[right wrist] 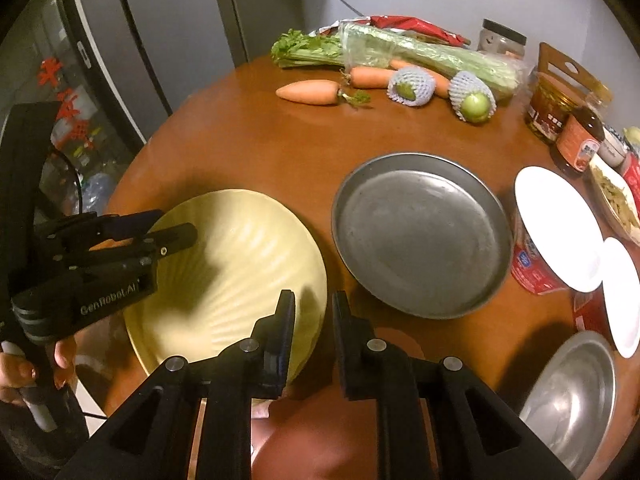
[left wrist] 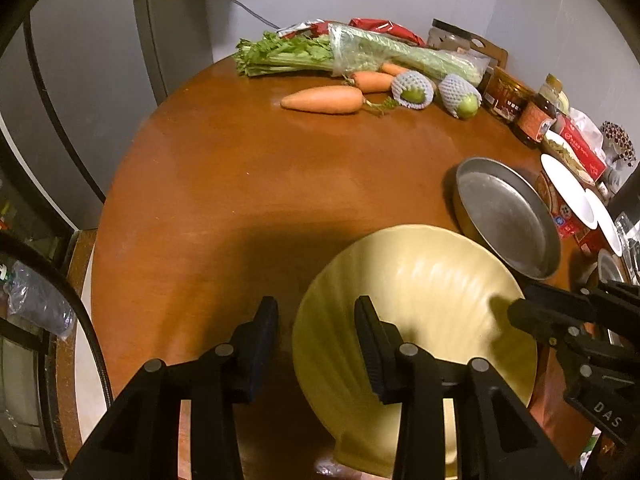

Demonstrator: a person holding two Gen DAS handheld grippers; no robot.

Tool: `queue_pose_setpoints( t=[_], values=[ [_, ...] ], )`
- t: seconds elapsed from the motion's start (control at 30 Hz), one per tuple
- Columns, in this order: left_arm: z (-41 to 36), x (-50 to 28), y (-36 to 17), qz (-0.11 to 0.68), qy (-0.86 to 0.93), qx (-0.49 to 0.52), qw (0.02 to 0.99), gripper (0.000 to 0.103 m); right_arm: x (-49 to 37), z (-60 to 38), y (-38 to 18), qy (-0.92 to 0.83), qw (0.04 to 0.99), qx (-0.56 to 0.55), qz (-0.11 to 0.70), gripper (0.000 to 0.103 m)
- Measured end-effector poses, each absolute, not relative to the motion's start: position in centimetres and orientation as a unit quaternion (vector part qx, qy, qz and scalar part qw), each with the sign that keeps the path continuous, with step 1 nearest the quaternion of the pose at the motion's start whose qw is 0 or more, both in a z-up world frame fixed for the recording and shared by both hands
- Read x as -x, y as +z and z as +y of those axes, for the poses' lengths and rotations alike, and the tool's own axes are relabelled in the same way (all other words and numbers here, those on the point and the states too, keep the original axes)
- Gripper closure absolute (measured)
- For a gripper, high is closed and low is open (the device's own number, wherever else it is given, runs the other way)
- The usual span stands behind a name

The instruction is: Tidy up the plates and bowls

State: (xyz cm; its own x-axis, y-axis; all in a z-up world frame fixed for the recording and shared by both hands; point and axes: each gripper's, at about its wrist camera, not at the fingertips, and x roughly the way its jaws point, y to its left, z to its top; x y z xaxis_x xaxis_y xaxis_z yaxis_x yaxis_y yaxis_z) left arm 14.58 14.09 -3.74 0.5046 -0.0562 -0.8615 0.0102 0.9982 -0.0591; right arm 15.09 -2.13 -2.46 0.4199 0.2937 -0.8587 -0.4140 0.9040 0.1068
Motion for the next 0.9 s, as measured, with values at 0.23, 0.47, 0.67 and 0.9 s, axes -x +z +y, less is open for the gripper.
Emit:
queue_pose_setpoints(
  t=[0.23,0.47,0.67,0.9],
  values=[
    [13.9,-14.4,-3.9,0.499,-0.023,0.019,0.866,0.063,-15.7,-1.6,-3.5,0.211,0.836,0.061,0.503,0.090],
    [15.7,-13.4,-3.9,0.499,0.005,0.042,0.866,0.063,-15.7,0.0,-2.9,0.226,0.835,0.071,0.496,0.090],
    [17.6,-12.2,-3.6,0.497,0.044,0.057,0.865,0.063,-16.4,2.9,-2.6,0.255,0.830,0.109,0.483,0.090],
    [16.7,-11.9,-3.8,0.503,0.053,0.057,0.861,0.063,-17.9,4.8,-3.3,0.254,0.827,0.159,0.476,0.089]
  ],
)
